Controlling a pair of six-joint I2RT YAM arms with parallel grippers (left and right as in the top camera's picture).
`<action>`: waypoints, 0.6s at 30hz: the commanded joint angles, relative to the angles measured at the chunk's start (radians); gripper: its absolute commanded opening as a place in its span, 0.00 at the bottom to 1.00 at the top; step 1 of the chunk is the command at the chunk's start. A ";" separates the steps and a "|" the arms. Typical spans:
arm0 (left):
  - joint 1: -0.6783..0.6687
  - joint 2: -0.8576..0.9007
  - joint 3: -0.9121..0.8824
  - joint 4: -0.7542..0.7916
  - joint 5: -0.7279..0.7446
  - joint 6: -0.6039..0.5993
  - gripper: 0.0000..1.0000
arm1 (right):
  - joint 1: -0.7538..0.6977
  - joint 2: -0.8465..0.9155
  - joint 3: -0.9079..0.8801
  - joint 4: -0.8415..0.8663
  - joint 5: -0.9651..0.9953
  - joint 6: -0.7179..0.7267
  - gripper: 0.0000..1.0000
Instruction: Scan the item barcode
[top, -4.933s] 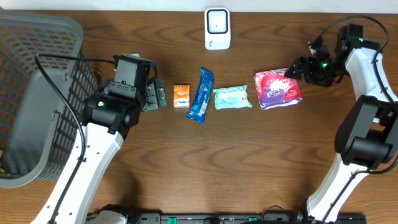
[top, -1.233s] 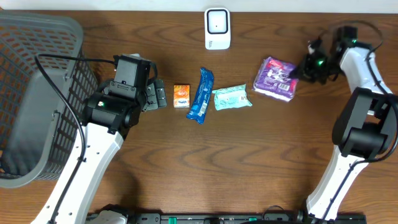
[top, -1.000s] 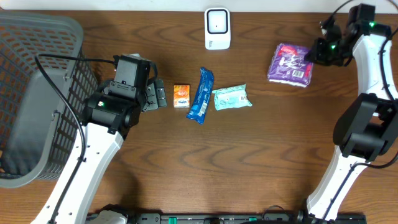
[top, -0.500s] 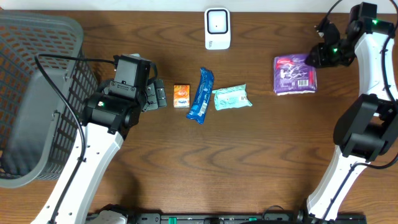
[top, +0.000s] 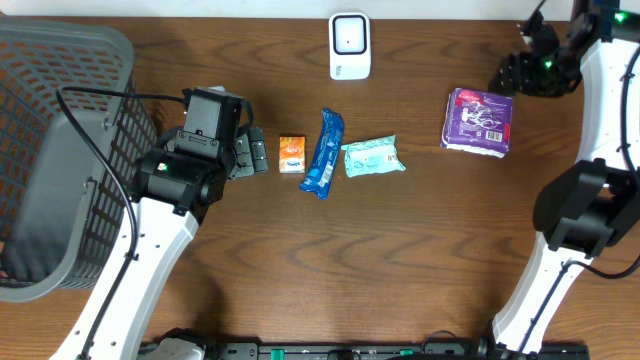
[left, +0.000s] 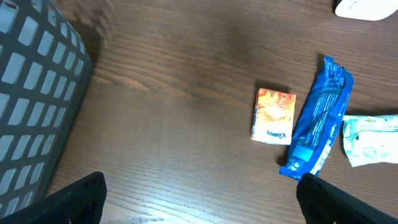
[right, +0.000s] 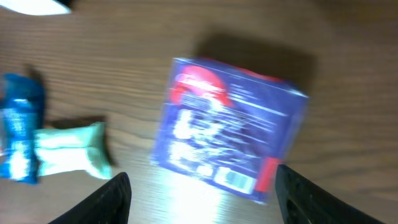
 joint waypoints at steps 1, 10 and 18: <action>0.002 0.002 0.005 -0.003 -0.006 0.020 0.98 | 0.071 0.000 0.011 -0.043 -0.148 0.016 0.72; 0.002 0.002 0.005 -0.003 -0.006 0.020 0.98 | 0.310 0.002 -0.201 0.025 -0.175 0.051 0.47; 0.002 0.002 0.005 -0.003 -0.006 0.020 0.98 | 0.459 0.002 -0.274 0.034 0.026 0.258 0.01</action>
